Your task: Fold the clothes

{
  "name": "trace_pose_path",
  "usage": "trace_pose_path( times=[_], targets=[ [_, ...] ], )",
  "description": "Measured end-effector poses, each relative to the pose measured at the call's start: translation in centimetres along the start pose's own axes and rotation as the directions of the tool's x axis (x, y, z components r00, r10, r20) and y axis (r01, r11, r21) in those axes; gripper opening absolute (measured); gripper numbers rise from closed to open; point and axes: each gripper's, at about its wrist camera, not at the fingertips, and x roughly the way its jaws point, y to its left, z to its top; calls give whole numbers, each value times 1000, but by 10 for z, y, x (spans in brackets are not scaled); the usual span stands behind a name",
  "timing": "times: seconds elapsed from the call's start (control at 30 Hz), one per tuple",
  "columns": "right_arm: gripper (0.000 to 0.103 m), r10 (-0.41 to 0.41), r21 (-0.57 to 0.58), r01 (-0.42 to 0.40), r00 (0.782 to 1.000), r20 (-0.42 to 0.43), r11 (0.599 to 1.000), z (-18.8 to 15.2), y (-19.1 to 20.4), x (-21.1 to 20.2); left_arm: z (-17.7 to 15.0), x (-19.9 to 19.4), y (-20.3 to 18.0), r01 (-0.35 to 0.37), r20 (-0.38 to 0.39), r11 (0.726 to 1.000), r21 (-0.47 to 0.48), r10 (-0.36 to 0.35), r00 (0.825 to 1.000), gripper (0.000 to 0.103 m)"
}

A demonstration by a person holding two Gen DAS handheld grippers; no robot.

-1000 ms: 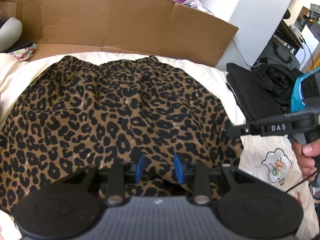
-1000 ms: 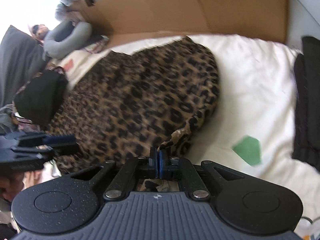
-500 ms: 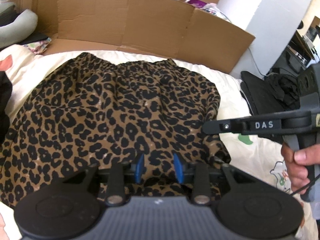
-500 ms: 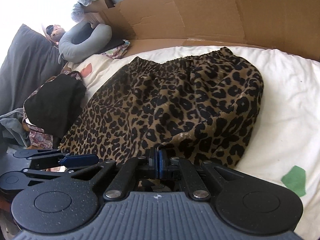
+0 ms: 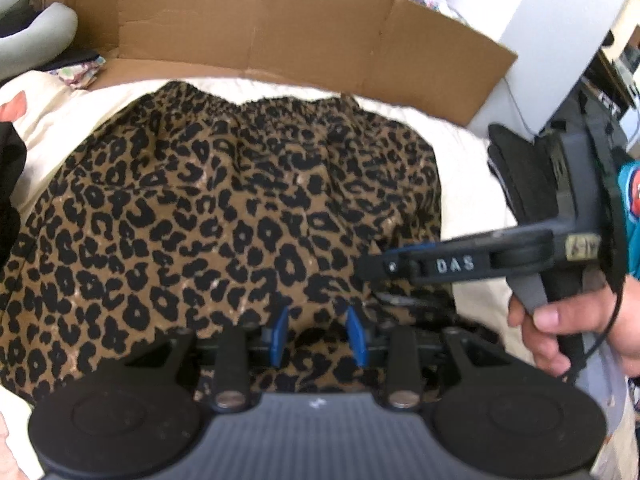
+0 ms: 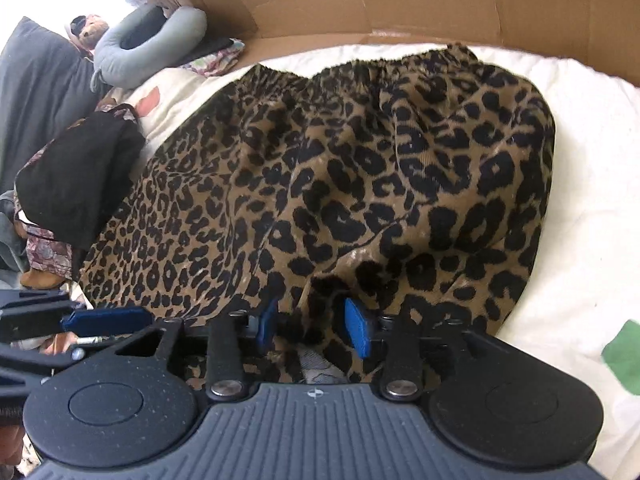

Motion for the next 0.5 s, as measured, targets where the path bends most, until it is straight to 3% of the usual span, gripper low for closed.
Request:
trace_pose_path(
  times=[0.27, 0.5],
  targets=[
    [44, 63, 36, -66, 995, 77, 997, -2, -11, -37, 2, 5, 5, -49, -6, 999, -4, 49, 999, 34],
    [44, 2, 57, -11, 990, 144, 998, -18, -39, -76, 13, 9, 4, -63, 22, 998, -23, 63, 998, 34]
  ],
)
